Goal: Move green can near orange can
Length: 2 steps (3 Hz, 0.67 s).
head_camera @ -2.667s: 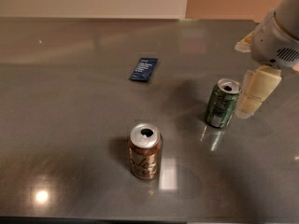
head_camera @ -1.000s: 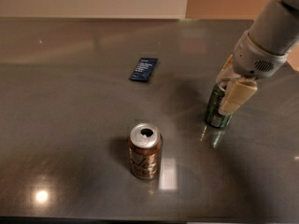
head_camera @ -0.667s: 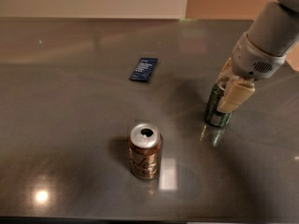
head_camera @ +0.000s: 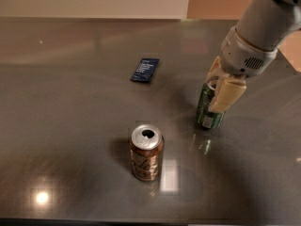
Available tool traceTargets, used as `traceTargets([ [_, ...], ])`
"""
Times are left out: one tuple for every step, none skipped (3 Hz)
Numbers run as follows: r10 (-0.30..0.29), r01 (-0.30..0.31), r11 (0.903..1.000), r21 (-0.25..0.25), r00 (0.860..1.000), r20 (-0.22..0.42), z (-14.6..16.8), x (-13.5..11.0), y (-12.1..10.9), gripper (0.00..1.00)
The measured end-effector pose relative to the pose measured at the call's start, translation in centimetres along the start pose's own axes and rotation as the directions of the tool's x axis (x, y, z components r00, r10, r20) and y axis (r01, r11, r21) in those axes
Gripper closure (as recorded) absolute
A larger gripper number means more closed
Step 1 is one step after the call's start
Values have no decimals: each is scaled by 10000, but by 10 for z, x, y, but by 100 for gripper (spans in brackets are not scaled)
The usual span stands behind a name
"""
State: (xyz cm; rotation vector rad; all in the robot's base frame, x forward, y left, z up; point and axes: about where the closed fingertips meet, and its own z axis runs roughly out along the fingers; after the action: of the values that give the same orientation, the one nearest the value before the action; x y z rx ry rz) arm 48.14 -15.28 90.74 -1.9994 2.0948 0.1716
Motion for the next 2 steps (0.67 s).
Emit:
traceTargets([
  [-1063,1059,9941,-250,9942,-137,6,-33,14,100],
  [-2299,2277,9727,-454,9719,-502,18,-59,34,100],
])
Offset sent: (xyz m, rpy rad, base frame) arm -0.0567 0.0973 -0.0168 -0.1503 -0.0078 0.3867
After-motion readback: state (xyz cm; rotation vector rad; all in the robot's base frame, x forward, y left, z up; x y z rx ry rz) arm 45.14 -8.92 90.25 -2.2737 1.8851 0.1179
